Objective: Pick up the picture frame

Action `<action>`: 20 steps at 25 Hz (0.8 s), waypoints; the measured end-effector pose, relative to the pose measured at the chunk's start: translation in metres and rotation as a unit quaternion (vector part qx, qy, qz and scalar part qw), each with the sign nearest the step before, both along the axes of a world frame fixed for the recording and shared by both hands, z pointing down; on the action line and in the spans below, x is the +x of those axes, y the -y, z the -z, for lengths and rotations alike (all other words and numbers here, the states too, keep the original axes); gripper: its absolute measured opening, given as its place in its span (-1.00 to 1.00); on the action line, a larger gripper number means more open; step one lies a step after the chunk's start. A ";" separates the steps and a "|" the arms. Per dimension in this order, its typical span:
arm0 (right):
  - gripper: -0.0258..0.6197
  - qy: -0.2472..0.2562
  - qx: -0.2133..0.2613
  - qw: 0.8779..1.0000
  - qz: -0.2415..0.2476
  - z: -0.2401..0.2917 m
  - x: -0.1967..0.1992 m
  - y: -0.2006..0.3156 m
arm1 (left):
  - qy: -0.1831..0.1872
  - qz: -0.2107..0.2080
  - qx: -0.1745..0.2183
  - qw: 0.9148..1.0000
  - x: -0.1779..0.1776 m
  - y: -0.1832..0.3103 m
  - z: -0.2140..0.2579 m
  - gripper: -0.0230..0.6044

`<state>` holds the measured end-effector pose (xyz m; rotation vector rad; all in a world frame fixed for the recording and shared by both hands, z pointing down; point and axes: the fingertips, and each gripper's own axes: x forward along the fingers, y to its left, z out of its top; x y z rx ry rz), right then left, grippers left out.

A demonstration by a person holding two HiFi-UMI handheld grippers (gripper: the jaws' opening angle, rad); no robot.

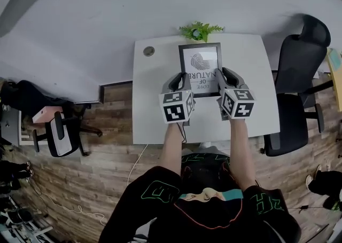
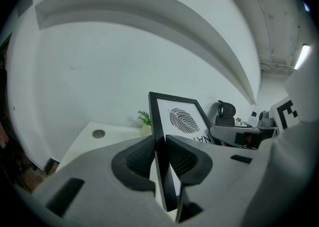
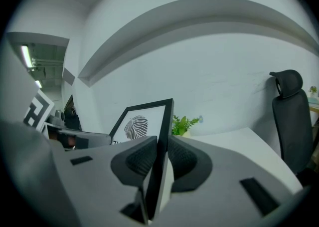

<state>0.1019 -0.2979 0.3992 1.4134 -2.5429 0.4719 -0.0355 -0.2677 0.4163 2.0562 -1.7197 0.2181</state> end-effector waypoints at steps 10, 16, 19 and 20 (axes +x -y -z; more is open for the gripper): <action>-0.70 0.029 0.071 0.997 0.008 0.063 -0.025 0.007 | 0.042 0.008 0.077 0.996 -0.025 0.004 0.069 -0.69; -0.70 0.040 0.107 0.993 0.016 0.094 -0.040 0.003 | 0.059 0.019 0.112 0.992 -0.039 -0.002 0.101 -0.69; -0.70 0.047 0.124 0.991 0.021 0.109 -0.046 0.001 | 0.065 0.023 0.130 0.989 -0.046 -0.005 0.115 -0.69; -0.70 0.049 0.129 0.990 0.021 0.113 -0.047 0.000 | 0.068 0.023 0.137 0.988 -0.047 -0.006 0.120 -0.69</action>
